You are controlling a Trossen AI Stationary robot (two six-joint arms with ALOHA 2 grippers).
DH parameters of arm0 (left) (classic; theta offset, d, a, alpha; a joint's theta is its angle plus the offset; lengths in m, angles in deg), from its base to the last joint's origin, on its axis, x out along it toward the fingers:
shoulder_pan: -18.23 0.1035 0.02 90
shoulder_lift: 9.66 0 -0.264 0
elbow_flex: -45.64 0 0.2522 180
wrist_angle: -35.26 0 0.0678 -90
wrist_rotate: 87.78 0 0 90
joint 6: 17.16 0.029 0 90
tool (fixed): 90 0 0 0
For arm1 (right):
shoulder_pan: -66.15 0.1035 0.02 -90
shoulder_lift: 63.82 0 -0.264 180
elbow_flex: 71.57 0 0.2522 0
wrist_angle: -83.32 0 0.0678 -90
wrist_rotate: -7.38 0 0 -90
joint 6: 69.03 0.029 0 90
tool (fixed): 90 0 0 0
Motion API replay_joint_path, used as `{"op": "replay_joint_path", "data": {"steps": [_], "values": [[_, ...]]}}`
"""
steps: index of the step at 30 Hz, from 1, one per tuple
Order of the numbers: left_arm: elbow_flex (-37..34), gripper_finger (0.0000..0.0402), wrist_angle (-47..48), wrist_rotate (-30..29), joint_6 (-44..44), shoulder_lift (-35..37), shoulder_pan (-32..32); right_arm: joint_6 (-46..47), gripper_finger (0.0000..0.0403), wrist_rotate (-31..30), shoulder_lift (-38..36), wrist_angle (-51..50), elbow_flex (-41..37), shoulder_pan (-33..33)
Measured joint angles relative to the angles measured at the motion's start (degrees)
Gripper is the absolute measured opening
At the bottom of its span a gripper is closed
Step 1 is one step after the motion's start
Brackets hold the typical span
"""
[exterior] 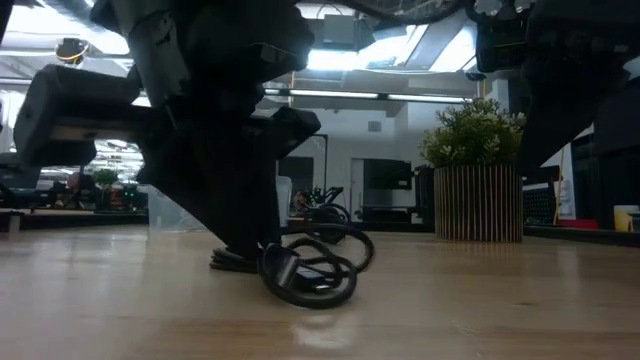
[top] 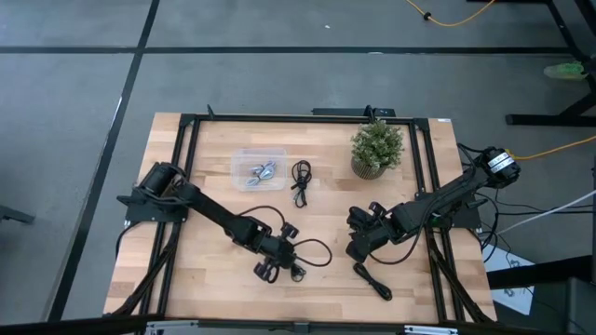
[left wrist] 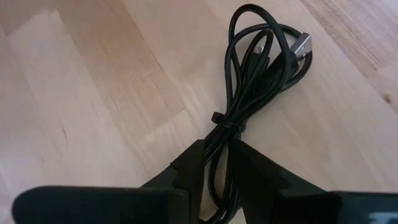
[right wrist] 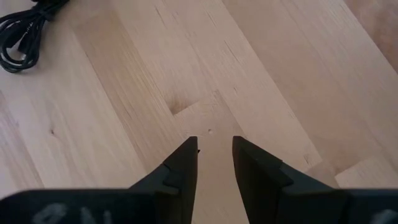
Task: Pick and place USB-C Cables
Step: Put the bottom left black USB cable into the transparent bin
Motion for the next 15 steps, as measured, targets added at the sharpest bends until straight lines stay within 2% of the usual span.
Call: {"op": "replay_joint_path", "data": {"steps": [7,15], "values": [[0.15,0.0079,0.85,2.34,-3.76,-2.32,0.3,0.0,0.0106,0.0,0.0,-0.01,0.0,0.0],[0.11,0.0079,1.5,1.95,-6.29,-2.57,0.22,-0.02,0.0106,0.0,0.0,-0.02,0.0,0.0]]}}
